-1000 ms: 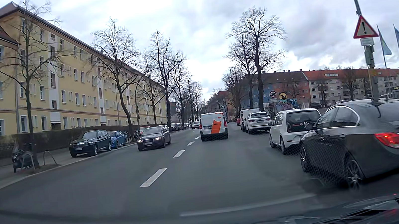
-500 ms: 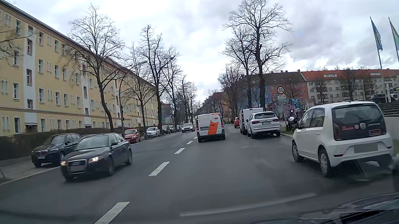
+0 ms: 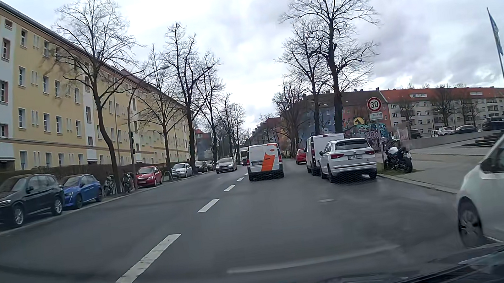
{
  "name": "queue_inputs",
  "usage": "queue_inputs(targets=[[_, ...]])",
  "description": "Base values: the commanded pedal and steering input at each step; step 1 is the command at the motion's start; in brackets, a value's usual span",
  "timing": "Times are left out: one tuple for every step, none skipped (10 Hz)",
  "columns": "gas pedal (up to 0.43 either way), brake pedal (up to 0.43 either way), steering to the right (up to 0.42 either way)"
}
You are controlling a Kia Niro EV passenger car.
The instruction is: Follow the waypoints while adhering to traffic rules and regulations
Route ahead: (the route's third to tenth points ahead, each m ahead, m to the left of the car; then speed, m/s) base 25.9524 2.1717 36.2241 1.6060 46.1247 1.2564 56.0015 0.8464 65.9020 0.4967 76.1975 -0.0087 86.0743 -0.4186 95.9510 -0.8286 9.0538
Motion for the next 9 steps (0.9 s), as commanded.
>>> queue_inputs(targets=[[0.039,0.012,0.007],[0.047,0.012,0.007],[0.067,0.012,0.006],[0.067,0.012,0.007],[0.067,0.012,0.007],[0.067,0.012,0.01],[0.067,0.012,0.01],[0.067,0.012,0.01],[0.067,0.012,0.009]])
